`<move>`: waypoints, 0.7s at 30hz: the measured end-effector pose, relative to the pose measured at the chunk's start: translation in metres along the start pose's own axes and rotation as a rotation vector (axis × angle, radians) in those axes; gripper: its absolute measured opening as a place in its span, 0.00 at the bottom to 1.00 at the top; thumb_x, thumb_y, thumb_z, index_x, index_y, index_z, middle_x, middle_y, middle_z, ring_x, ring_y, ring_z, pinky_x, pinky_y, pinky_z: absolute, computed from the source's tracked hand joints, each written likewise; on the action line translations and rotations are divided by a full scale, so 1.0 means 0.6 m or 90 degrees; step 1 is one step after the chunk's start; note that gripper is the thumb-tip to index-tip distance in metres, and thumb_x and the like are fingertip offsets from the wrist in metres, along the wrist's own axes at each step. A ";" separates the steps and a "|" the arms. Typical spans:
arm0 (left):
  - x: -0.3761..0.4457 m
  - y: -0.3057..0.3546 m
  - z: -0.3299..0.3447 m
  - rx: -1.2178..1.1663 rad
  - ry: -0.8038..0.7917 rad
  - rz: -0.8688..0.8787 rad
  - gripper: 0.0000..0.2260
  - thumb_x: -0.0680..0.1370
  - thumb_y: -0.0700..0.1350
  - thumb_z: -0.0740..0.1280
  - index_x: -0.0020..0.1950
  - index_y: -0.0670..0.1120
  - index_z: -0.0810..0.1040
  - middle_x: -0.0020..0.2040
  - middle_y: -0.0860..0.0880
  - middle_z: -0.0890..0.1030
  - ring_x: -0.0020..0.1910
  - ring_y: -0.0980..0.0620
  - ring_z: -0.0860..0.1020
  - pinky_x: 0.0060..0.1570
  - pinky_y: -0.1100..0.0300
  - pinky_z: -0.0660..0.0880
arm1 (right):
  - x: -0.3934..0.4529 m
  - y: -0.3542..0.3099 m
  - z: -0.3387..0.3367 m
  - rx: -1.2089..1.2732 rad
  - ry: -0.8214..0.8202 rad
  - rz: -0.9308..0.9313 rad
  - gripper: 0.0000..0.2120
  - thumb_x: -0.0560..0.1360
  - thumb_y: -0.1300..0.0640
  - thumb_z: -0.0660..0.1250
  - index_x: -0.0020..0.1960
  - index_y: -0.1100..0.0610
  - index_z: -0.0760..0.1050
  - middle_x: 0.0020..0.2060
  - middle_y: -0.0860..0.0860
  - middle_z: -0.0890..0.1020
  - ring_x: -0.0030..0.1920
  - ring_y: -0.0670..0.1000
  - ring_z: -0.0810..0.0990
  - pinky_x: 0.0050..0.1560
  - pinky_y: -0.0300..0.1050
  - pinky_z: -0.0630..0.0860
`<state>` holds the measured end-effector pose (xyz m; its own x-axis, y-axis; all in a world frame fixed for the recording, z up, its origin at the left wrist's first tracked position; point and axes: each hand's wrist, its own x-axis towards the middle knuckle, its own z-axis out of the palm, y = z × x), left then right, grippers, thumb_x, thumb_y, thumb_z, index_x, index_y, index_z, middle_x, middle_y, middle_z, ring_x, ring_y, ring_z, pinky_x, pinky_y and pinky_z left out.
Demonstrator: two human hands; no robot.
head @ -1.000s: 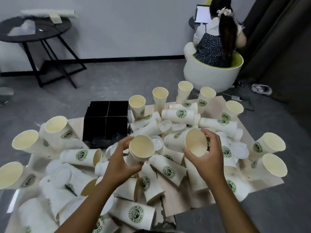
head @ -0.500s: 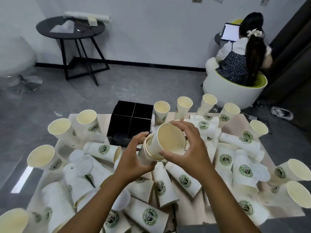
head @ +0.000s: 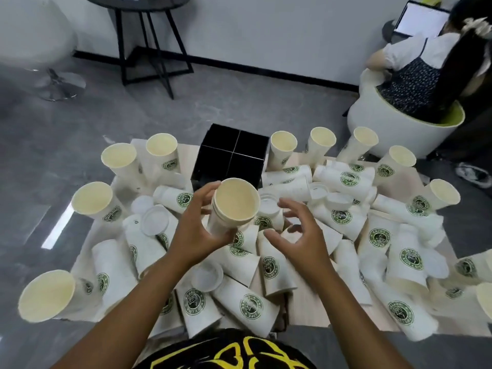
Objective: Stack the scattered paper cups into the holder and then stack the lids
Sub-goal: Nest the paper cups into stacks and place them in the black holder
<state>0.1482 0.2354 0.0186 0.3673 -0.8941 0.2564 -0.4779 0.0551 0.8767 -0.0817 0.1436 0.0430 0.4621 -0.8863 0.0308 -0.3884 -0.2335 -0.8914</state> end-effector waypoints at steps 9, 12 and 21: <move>-0.039 -0.020 -0.026 -0.029 0.024 -0.047 0.42 0.64 0.52 0.80 0.73 0.65 0.63 0.67 0.65 0.74 0.64 0.57 0.78 0.62 0.65 0.74 | -0.098 0.154 0.049 -0.234 -0.121 0.113 0.38 0.63 0.32 0.70 0.70 0.44 0.70 0.63 0.41 0.71 0.66 0.48 0.66 0.65 0.48 0.70; -0.049 -0.026 -0.023 -0.029 0.023 -0.031 0.43 0.65 0.45 0.81 0.73 0.60 0.64 0.66 0.69 0.73 0.65 0.56 0.77 0.62 0.64 0.74 | -0.145 0.169 0.050 -0.221 -0.087 0.101 0.33 0.65 0.36 0.73 0.66 0.45 0.72 0.60 0.40 0.71 0.63 0.46 0.68 0.61 0.43 0.70; -0.063 -0.043 -0.001 -0.043 -0.057 -0.010 0.45 0.64 0.44 0.83 0.75 0.57 0.63 0.68 0.70 0.72 0.65 0.58 0.77 0.60 0.63 0.76 | -0.254 0.212 0.077 -0.299 -0.164 0.115 0.39 0.63 0.34 0.73 0.71 0.45 0.71 0.60 0.44 0.64 0.62 0.46 0.65 0.63 0.40 0.71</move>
<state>0.1470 0.2681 -0.0133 0.2993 -0.9312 0.2081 -0.4175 0.0683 0.9061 -0.1647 0.2675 -0.0962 0.5123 -0.8161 -0.2674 -0.7651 -0.2922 -0.5738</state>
